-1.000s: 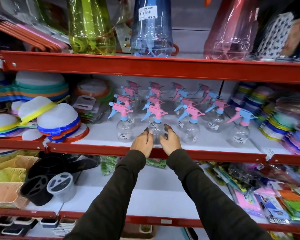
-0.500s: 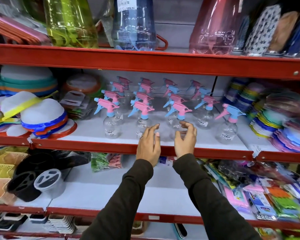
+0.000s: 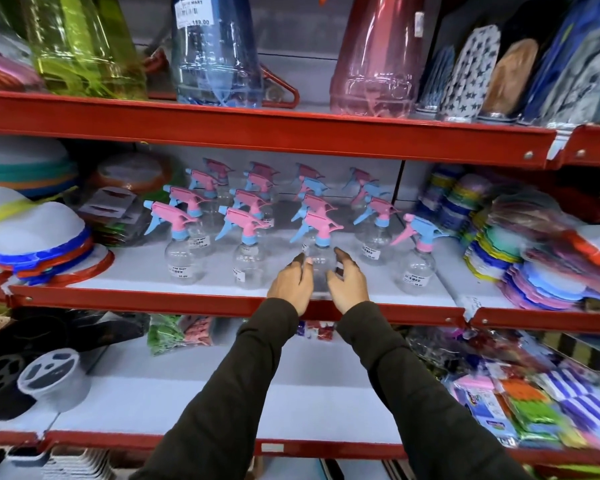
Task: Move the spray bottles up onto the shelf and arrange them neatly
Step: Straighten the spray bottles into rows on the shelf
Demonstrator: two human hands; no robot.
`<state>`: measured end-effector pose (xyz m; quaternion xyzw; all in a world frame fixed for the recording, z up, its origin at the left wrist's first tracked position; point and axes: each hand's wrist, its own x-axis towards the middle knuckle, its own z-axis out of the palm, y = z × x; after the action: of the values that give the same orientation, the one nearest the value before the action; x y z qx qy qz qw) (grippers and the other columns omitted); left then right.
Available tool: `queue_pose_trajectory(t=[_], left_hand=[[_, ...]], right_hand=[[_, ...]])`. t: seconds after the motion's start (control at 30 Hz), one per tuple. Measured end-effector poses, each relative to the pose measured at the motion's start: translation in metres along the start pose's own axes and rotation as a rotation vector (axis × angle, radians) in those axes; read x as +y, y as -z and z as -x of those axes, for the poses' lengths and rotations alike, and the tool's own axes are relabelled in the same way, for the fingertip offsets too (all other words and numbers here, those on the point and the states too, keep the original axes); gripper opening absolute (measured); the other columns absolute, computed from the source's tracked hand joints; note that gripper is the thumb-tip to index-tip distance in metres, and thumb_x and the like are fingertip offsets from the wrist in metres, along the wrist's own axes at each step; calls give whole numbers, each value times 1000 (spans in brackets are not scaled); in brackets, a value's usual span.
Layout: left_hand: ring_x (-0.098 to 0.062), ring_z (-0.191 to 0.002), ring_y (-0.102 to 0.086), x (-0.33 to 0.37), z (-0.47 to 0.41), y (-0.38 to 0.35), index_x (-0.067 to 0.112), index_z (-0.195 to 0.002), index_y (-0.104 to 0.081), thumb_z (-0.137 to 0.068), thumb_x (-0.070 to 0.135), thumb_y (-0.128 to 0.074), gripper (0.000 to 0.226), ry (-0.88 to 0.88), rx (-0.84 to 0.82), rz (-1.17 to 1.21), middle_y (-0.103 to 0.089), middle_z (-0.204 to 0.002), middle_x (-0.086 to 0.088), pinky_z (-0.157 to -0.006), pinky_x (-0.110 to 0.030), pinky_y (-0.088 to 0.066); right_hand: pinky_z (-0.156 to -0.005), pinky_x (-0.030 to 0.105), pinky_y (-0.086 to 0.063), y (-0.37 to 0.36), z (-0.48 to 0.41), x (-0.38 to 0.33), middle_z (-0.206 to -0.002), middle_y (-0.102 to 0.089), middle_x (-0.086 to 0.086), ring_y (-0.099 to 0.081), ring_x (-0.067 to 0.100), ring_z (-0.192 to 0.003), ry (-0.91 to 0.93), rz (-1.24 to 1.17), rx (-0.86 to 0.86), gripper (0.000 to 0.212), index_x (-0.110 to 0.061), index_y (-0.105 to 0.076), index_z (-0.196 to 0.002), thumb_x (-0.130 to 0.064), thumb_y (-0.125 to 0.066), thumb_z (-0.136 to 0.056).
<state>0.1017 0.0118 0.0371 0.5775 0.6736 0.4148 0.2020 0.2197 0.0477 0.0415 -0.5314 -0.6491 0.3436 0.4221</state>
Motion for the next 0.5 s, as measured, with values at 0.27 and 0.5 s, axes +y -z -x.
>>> queue_pose_trajectory(t=[0.27, 0.5], left_hand=[[-30, -117, -56, 1, 6, -3, 11, -129, -55, -105, 41, -25, 48, 4, 28, 5, -60, -132, -17, -95, -28, -35], [-28, -131, -49, 1, 17, -9, 13, -145, -44, -105, 41, -28, 51, -8, 144, -10, -51, -146, -12, -102, -27, -33]], right_hand=[[-112, 42, -44, 4, 6, 1, -144, -54, 11, -56, 29, -128, 12, -54, -24, 55, -16, -46, -146, -3, -52, -93], [-114, 41, -41, 14, 14, 3, -146, -47, 11, -49, 27, -132, 45, -56, 23, 51, -17, -47, -143, -6, -54, -94]])
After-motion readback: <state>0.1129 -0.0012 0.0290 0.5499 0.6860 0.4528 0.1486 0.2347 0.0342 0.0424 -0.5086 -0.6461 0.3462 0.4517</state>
